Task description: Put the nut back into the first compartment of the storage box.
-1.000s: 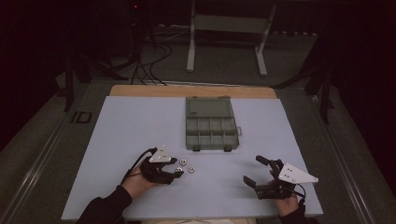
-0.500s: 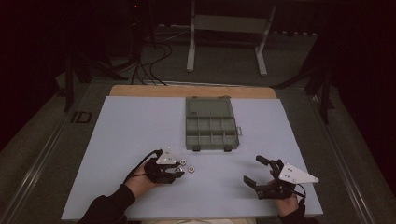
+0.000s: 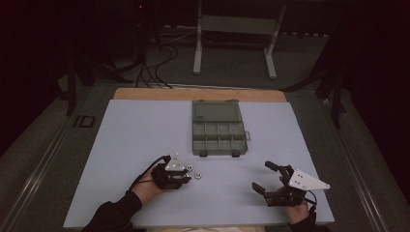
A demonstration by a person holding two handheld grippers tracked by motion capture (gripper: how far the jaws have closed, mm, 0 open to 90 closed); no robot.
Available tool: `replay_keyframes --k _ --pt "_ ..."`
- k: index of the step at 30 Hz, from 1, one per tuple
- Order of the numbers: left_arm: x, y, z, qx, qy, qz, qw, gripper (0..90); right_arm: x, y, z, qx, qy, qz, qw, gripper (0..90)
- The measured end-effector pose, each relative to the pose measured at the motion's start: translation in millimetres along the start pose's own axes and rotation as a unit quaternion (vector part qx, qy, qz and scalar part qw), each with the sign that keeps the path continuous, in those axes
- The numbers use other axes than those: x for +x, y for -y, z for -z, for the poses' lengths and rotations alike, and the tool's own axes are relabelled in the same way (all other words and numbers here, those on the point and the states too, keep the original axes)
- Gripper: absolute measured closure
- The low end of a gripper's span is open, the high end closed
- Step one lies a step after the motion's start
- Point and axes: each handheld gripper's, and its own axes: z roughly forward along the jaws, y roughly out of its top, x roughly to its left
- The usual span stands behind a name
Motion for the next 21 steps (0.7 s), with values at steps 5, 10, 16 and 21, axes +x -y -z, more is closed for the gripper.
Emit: replay_keyframes --k 5,10,16,21 --pt "-0.2 -0.7 -0.1 0.003 -0.006 -0.003 1.0 70.3 0.0 0.0 0.0 0.0 0.0 0.0 1.0 11.4" --pt "-1.9 -1.0 0.3 0.004 -0.012 -0.009 0.9999 70.7 0.0 0.0 -0.1 0.001 0.0 0.0 1.0 11.5" --pt "-2.5 0.0 0.9 0.001 -0.014 -0.006 0.9999 70.7 0.0 -0.1 -0.2 0.001 0.0 0.0 1.0 11.5" --pt "-5.7 -14.2 24.3 -0.022 -0.011 -0.011 0.9996 70.7 0.0 -0.1 -0.2 0.001 0.0 0.0 1.0 11.5"
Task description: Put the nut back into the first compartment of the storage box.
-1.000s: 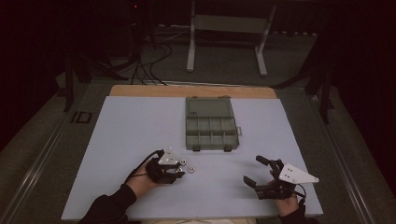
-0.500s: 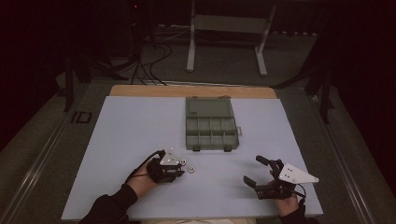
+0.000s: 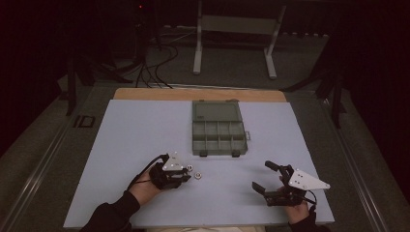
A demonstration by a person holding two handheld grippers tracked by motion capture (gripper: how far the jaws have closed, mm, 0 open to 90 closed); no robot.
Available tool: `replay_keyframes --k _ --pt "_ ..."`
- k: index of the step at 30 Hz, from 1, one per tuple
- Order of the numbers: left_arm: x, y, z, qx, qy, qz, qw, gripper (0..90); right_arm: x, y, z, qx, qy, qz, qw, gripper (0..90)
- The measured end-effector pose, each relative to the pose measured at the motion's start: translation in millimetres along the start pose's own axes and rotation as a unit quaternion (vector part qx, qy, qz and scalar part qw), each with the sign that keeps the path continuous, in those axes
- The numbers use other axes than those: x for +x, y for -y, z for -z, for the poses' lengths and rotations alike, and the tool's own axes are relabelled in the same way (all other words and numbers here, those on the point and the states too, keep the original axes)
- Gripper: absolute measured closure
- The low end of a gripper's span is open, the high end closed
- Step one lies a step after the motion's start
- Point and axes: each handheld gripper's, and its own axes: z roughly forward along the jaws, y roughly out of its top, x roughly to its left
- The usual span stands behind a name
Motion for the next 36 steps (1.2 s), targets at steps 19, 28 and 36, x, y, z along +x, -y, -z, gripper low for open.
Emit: replay_keyframes --k 19,28,36 --pt "27.1 -54.9 31.8 -0.053 -0.032 -0.004 0.9981 70.8 -1.1 -0.2 -1.2 -0.001 0.001 -0.001 1.0 11.5" --pt "44.6 -76.5 31.2 -0.072 -0.05 0.005 0.9961 70.8 -1.3 -0.4 -1.5 -0.003 0.0 -0.001 1.0 11.4" --pt "63.2 -94.4 24.3 -0.088 -0.066 0.019 0.9938 70.8 -1.4 -0.5 -1.4 -0.002 0.0 0.0 1.0 11.5"
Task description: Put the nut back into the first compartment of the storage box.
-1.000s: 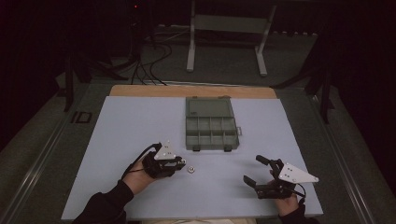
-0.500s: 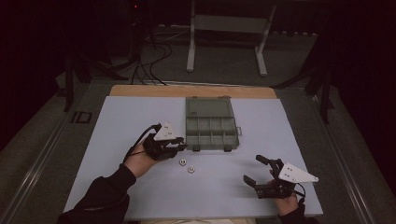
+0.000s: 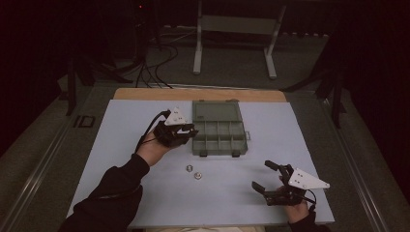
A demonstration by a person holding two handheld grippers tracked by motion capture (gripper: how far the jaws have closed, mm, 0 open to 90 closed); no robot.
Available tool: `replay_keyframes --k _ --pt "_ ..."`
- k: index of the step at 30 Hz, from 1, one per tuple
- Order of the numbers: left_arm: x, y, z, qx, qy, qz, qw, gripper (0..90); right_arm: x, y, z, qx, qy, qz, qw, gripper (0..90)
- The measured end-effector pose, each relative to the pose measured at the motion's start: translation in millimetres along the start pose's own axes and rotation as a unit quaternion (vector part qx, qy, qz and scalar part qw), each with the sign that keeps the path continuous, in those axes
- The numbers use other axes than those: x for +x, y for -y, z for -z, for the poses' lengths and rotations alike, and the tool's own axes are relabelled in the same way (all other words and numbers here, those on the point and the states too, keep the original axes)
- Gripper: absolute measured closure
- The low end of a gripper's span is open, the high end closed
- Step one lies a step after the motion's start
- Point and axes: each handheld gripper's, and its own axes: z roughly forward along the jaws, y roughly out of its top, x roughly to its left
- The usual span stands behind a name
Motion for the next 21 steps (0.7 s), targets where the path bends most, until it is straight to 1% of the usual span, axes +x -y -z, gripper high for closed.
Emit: replay_keyframes --k 2,3,6,10,11,13,14,16,18,19,21 --pt "1.7 -1.0 -1.9 0.0 -0.001 0.003 1.0 70.8 0.0 0.0 0.2 0.0 0.0 0.0 1.0 11.5" --pt "5.3 -3.4 -8.4 -0.002 -0.005 0.005 1.0 70.8 0.0 0.0 0.2 -0.001 -0.001 -0.001 1.0 11.5" --pt "10.7 -6.4 -16.7 -0.003 -0.008 0.009 0.9999 70.8 -0.2 0.0 0.4 -0.001 0.0 -0.002 1.0 11.4" --pt "17.4 -8.0 -27.5 -0.011 -0.011 0.022 0.9996 70.8 -0.1 -0.2 0.8 -0.001 -0.001 -0.002 1.0 11.5" --pt "19.3 -7.8 -30.0 -0.014 -0.008 0.027 0.9995 70.8 -0.1 -0.2 0.9 -0.002 0.0 -0.002 1.0 11.5" --pt "21.8 -7.1 -36.2 -0.012 -0.012 0.03 0.9994 70.8 -0.2 -0.2 0.9 -0.002 -0.001 -0.002 1.0 11.5" --pt "23.3 -6.3 -39.5 -0.013 -0.01 0.036 0.9992 70.8 -0.1 -0.2 0.9 -0.002 -0.001 -0.002 1.0 11.5" --pt "25.8 -4.4 -46.3 -0.004 -0.019 0.039 0.999 70.8 0.1 -0.2 0.9 -0.002 -0.002 -0.002 1.0 11.5" --pt "29.6 -1.8 -52.0 -0.002 -0.018 0.05 0.9986 70.8 0.2 -0.4 1.1 -0.003 -0.002 -0.002 1.0 11.5" --pt "31.1 -0.7 -54.1 -0.002 -0.021 0.051 0.9985 70.7 0.1 -0.4 1.2 -0.003 -0.002 -0.002 1.0 11.5" --pt "34.6 1.7 -58.2 -0.009 -0.015 0.062 0.9979 70.7 -0.2 -0.2 1.2 -0.002 -0.002 -0.003 1.0 11.5"
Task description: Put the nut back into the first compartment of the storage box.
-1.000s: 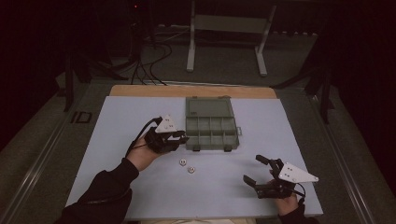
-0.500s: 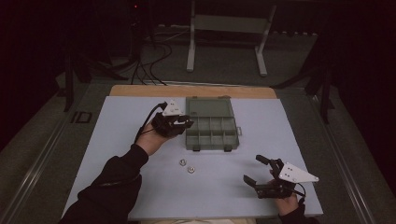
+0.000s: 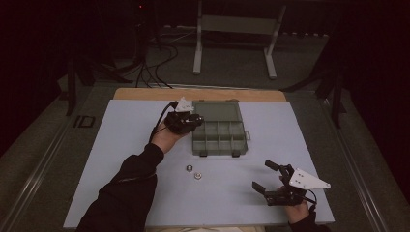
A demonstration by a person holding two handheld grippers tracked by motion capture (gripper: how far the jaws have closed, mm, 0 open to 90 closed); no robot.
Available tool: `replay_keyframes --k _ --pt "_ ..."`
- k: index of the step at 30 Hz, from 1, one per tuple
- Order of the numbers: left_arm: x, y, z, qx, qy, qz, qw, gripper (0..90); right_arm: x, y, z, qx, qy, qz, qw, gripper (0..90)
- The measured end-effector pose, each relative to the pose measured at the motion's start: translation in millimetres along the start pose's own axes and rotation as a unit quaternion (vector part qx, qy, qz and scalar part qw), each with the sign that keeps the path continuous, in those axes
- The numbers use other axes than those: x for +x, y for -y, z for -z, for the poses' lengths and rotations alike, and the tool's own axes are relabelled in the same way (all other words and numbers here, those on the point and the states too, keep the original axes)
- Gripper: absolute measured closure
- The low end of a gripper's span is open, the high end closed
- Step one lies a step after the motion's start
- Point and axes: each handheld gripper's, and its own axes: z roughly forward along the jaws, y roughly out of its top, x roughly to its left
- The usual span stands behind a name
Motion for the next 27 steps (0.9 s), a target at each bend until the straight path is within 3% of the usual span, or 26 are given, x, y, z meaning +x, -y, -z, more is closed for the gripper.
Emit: replay_keyframes --k 10,27 --pt "8.2 12.3 -19.5 0.008 -0.005 0.026 0.9996 70.7 0.3 -0.1 0.0 0.0 -0.002 -0.001 1.0 11.5" --pt "9.4 26.8 -48.5 0.053 -0.01 0.032 0.998 70.6 -0.1 -0.1 0.5 -0.001 -0.004 -0.002 1.0 11.5"
